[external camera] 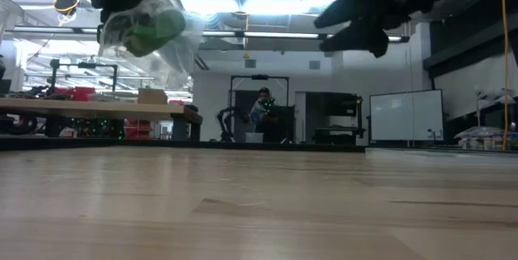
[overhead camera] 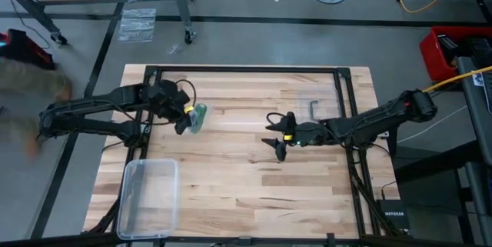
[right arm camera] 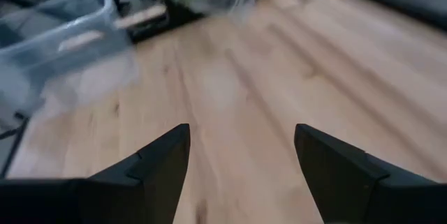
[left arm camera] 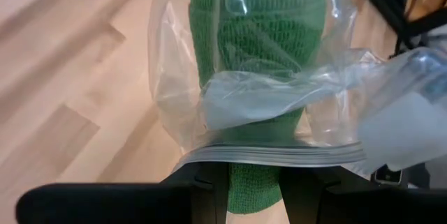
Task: Roll bandage
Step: Put the bandage into the zip bag
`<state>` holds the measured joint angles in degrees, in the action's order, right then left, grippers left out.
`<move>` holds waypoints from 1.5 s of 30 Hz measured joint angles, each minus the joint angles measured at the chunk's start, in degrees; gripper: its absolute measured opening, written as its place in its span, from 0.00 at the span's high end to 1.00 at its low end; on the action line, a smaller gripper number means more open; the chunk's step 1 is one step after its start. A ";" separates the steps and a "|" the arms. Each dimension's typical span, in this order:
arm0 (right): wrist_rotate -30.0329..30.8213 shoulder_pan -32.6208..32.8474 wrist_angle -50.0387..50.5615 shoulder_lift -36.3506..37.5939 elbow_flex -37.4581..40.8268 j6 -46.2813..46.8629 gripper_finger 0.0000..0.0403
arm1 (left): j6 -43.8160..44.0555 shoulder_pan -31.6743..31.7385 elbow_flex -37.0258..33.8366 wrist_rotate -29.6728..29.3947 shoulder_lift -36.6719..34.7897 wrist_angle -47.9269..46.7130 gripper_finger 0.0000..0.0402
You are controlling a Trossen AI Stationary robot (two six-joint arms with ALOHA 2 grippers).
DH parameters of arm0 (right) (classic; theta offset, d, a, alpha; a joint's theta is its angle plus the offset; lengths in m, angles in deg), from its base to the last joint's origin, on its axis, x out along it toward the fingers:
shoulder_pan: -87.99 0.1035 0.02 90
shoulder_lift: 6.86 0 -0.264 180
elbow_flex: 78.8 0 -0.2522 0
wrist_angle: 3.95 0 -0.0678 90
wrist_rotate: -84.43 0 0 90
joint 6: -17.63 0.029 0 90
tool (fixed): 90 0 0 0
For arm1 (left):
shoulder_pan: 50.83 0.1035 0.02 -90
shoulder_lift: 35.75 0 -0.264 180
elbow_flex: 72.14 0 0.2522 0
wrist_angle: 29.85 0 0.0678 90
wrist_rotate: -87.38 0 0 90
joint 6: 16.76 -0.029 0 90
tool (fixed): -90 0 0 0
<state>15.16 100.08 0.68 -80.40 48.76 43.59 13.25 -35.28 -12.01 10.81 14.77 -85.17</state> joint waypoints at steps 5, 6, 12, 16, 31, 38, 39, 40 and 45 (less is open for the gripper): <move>1.11 -2.77 -6.64 -1.06 0.00 -0.75 0.35 | 0.01 -2.87 0.00 0.11 5.40 0.53 0.79; 0.73 -3.47 -7.87 -1.35 0.00 -0.77 0.35 | -0.08 -3.39 0.00 0.11 6.72 0.63 0.79; -4.67 -7.65 -14.94 -3.58 0.00 -2.63 0.35 | -0.45 -6.63 0.00 0.13 14.57 2.44 0.79; -9.01 -9.29 -20.37 -6.23 0.00 -3.81 0.35 | -0.56 -8.67 0.00 1.09 18.81 8.32 0.79; -14.23 -9.49 -29.77 -12.68 -0.09 -7.52 0.35 | -0.43 -13.65 0.00 4.11 25.92 25.56 0.79; -18.59 -9.49 -28.54 -12.85 -3.03 -9.97 0.35 | -0.43 -14.13 0.00 4.43 25.97 27.85 0.79; -18.79 -9.49 -27.86 -13.13 -3.77 -9.99 0.35 | -0.43 -14.13 0.00 4.54 25.97 28.29 0.79; -18.82 -9.49 -26.55 -13.30 -4.37 -10.25 0.35 | -0.41 -14.13 0.00 4.59 25.94 28.35 0.79; -19.04 -9.49 -23.14 -16.26 -7.23 -13.16 0.35 | -0.44 -14.44 0.00 4.61 25.94 28.79 0.79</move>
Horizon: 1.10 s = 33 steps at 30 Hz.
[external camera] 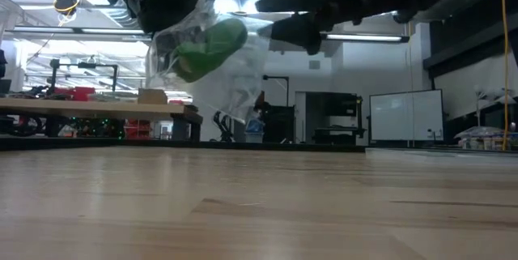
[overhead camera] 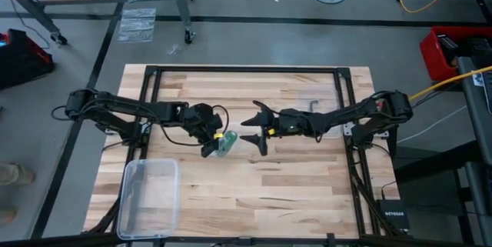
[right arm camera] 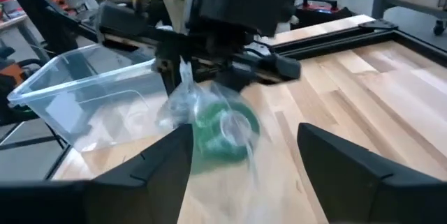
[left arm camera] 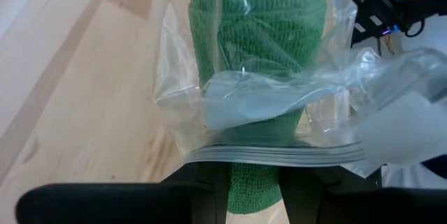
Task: Roll bandage
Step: Put the bandage into the zip bag
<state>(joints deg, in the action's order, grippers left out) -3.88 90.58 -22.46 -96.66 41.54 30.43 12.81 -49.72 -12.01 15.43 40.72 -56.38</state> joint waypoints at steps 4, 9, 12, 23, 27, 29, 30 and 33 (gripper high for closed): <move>-1.85 0.00 0.03 -1.99 -2.65 -1.50 0.35 | -0.07 -0.02 0.00 0.00 0.00 0.00 0.79; -2.74 0.00 5.48 -2.47 -6.44 -5.13 0.35 | -0.16 -0.02 0.00 0.02 0.00 -0.25 0.79; -3.83 0.00 8.88 -2.45 -8.83 -6.27 0.35 | -0.86 -0.02 -0.01 0.02 0.00 -0.01 0.79; -8.47 0.00 12.90 -2.45 -12.29 -8.83 0.35 | -1.10 -0.02 0.00 -0.35 0.00 0.26 0.79; -8.78 0.02 12.50 -3.24 -12.32 -8.76 0.35 | -1.09 -0.02 -0.02 -0.69 0.00 2.21 0.79; -8.75 0.02 12.70 -4.45 -12.31 -8.77 0.35 | -1.31 -0.02 -0.01 -0.70 0.00 3.68 0.79; -8.59 0.00 12.35 -5.13 -12.31 -8.81 0.35 | -1.34 -0.02 -0.05 -0.63 0.00 3.72 0.79; -8.51 -0.04 11.98 -6.56 -12.33 -8.79 0.35 | -1.36 -0.04 -0.15 -0.61 0.11 4.21 0.79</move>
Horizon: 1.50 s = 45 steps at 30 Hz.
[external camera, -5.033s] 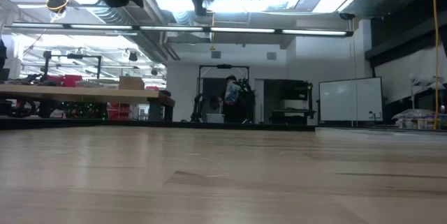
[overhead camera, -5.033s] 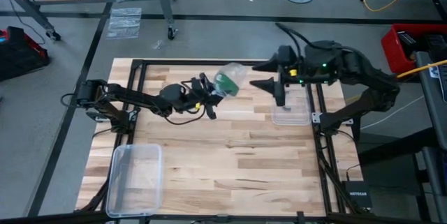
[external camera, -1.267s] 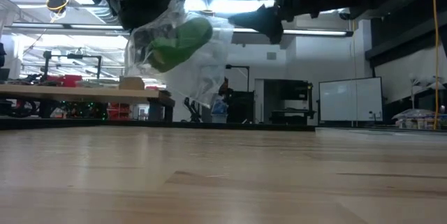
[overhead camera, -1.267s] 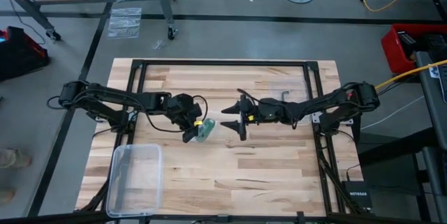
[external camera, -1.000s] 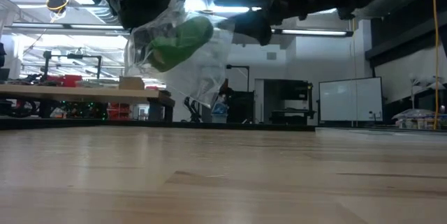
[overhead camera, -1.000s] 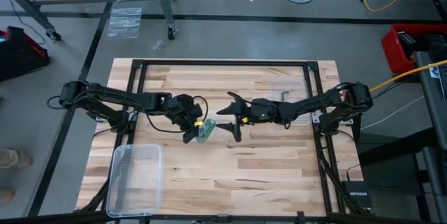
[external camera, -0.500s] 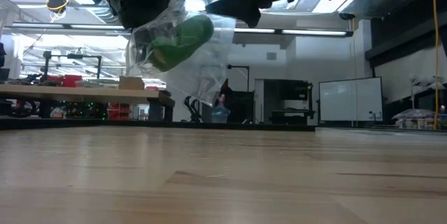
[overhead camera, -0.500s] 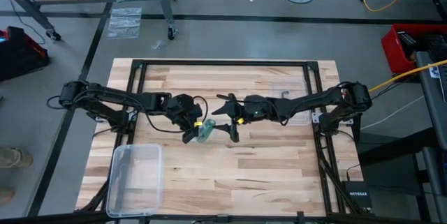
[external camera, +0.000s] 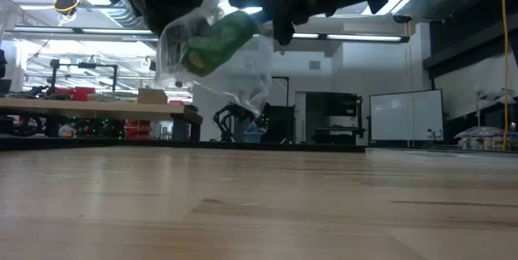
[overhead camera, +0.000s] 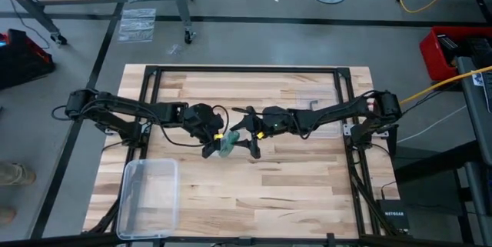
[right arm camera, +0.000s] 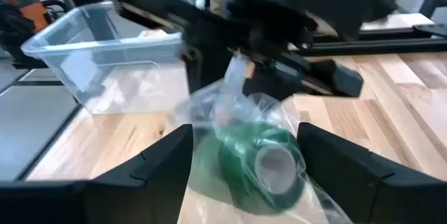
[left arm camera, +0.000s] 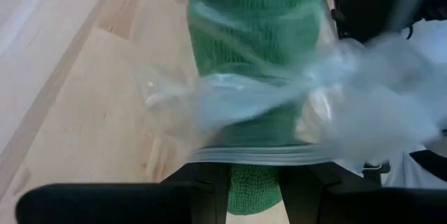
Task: Roll bandage
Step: Put the bandage into the zip bag
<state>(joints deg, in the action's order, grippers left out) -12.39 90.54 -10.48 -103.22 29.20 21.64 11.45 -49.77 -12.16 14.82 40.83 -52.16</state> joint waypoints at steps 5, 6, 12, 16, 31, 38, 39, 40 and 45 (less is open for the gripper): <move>0.03 0.02 -0.33 -0.39 0.02 0.05 0.35 | -0.18 0.00 0.01 0.15 -0.08 0.77 0.79; -0.24 0.02 -0.45 -0.39 0.02 0.07 0.35 | -0.42 0.00 0.05 0.14 -0.09 0.88 0.79; -2.41 0.05 -0.38 -0.39 0.04 0.18 0.35 | -1.42 -0.02 0.07 -1.03 -0.09 1.21 0.79; -1.64 0.11 -2.33 -0.44 0.11 0.20 0.35 | -1.40 -0.01 0.10 -1.20 -0.13 1.74 0.79; 0.60 0.08 -5.71 -0.46 0.11 -0.02 0.35 | -1.43 -0.28 0.17 -1.51 -0.17 -1.97 0.79; -1.34 0.08 -0.86 -0.44 -4.33 -1.87 0.35 | -1.49 -0.33 0.17 -1.31 -0.17 -3.58 0.79; -1.72 0.08 1.39 -0.44 -5.39 -2.26 0.35 | -1.50 -0.33 0.17 -1.31 -0.17 -3.40 0.79; -1.66 0.08 3.66 -0.44 -6.32 -2.75 0.35 | -1.52 -0.33 0.17 -1.29 -0.17 -3.04 0.79; -0.16 0.08 10.13 -1.65 -9.08 -3.45 0.35 | -1.60 -0.33 0.17 -1.22 -0.15 -2.34 0.79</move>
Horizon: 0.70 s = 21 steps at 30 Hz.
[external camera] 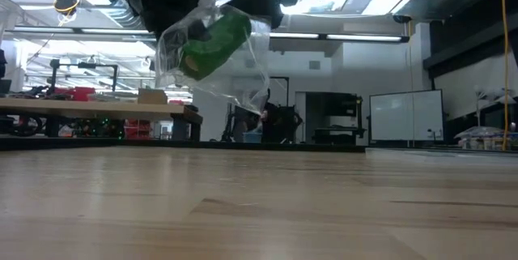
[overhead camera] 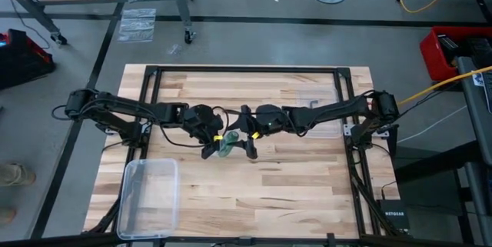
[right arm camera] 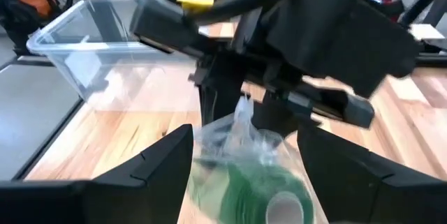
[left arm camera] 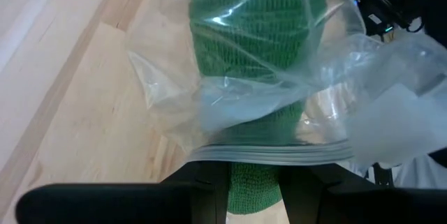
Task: Roll bandage
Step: Put the bandage into the zip bag
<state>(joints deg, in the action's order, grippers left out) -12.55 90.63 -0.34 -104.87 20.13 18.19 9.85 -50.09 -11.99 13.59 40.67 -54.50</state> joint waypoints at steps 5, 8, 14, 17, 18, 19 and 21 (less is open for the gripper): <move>-1.43 0.00 -0.42 -1.84 -1.23 0.06 0.35 | -0.01 0.00 0.00 0.13 0.02 0.04 0.79; -1.53 -0.02 -0.31 -2.52 -1.22 0.13 0.35 | 0.00 0.00 0.00 0.13 0.05 0.21 0.79; -1.57 -0.02 -0.65 -2.56 -1.22 0.20 0.40 | 0.00 0.00 0.00 0.13 0.07 0.63 0.79; -1.57 -0.04 -0.31 -2.55 -1.22 0.19 0.47 | -0.02 -0.02 0.00 0.15 0.07 1.11 0.79; -1.57 -0.04 -0.02 -2.55 -1.22 0.18 0.49 | 0.00 -0.02 0.00 0.15 0.07 1.03 0.79; -1.53 -0.06 0.06 -2.55 -1.22 0.29 0.52 | -0.01 -0.02 0.00 0.17 0.07 0.98 0.79; -1.52 -0.09 0.12 -2.55 -1.22 0.46 0.57 | -0.02 -0.02 -0.02 0.21 0.07 1.09 0.79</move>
<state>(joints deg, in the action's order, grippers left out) -14.07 90.54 -0.23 -107.42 18.91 18.65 9.83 -50.12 -12.01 13.80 40.74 -53.41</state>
